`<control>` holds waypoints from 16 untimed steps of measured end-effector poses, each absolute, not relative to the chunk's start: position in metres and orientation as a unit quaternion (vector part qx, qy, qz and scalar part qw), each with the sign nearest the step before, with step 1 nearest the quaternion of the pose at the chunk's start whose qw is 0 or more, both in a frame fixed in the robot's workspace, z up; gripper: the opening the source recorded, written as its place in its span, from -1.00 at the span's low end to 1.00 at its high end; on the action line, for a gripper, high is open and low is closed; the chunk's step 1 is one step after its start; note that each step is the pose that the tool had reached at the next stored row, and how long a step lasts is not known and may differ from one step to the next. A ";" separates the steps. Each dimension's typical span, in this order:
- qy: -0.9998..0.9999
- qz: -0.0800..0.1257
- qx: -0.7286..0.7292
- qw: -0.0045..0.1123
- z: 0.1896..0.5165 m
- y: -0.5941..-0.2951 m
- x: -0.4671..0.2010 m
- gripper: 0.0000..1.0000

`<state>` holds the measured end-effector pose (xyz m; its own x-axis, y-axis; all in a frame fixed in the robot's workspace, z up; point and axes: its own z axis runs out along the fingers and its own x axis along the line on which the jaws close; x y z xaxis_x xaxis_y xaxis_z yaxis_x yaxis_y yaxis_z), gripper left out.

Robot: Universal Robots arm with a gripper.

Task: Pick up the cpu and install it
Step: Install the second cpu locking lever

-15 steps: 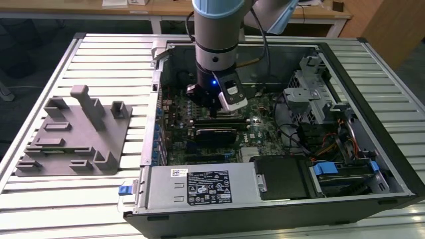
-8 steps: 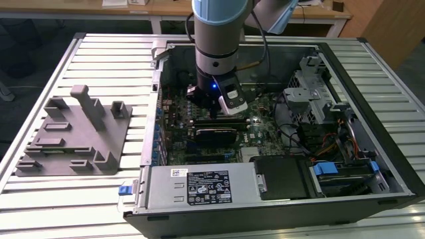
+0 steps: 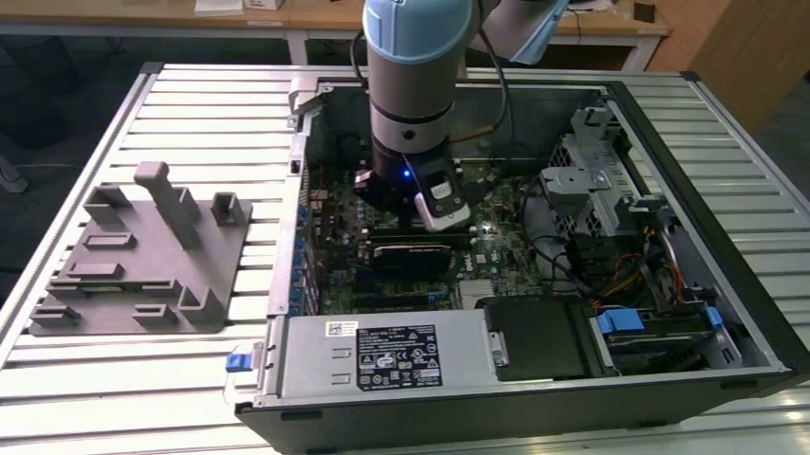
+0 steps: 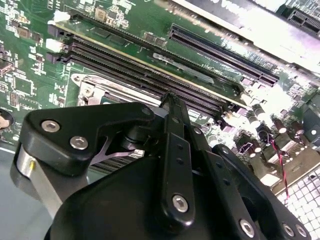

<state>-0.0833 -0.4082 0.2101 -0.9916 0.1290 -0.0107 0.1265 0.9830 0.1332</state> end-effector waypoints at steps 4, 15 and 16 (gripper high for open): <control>0.995 0.079 0.063 0.009 0.208 -0.410 -0.086 -0.79; 0.993 0.098 0.061 0.007 0.205 -0.413 -0.089 -0.79; 0.993 0.098 0.061 0.007 0.205 -0.413 -0.089 -0.79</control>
